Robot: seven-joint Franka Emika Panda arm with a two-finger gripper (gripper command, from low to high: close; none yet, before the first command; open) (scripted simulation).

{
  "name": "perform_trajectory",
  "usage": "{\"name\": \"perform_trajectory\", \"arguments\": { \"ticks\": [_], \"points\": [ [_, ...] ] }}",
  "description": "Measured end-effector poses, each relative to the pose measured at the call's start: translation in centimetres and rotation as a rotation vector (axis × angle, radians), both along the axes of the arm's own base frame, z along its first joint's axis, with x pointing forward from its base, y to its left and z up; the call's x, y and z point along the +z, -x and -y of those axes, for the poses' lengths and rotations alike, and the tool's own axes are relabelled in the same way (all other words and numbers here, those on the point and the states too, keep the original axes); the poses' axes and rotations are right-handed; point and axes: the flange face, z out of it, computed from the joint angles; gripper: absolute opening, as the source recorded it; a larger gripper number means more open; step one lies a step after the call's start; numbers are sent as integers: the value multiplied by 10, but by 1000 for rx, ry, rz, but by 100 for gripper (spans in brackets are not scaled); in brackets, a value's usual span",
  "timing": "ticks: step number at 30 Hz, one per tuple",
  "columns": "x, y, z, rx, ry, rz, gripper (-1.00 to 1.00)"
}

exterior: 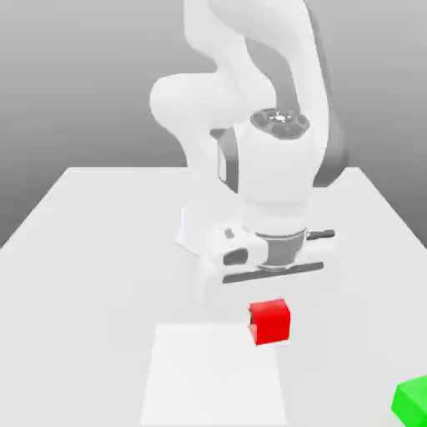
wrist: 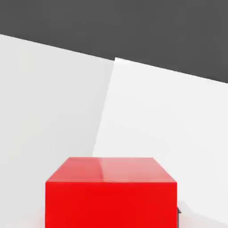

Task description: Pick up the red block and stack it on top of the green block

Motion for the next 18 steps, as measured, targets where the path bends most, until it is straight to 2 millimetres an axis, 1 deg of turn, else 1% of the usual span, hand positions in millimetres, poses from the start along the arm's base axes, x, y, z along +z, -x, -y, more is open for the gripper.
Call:
{"name": "perform_trajectory", "arguments": {
  "ticks": [3,5,10,11,12,14,15,18],
  "points": [
    [6,-22,-40,183,-1,0,-100],
    [10,-33,-70,309,0,1,-100],
    [19,-50,-153,630,3,2,-100],
    [12,-51,-162,665,3,3,-100],
    [1,-52,-167,682,4,3,-100],
    [-28,-53,-171,695,5,3,-100],
    [-39,-52,-171,698,5,3,100],
    [-39,-52,-171,698,5,3,100]
  ]
}}
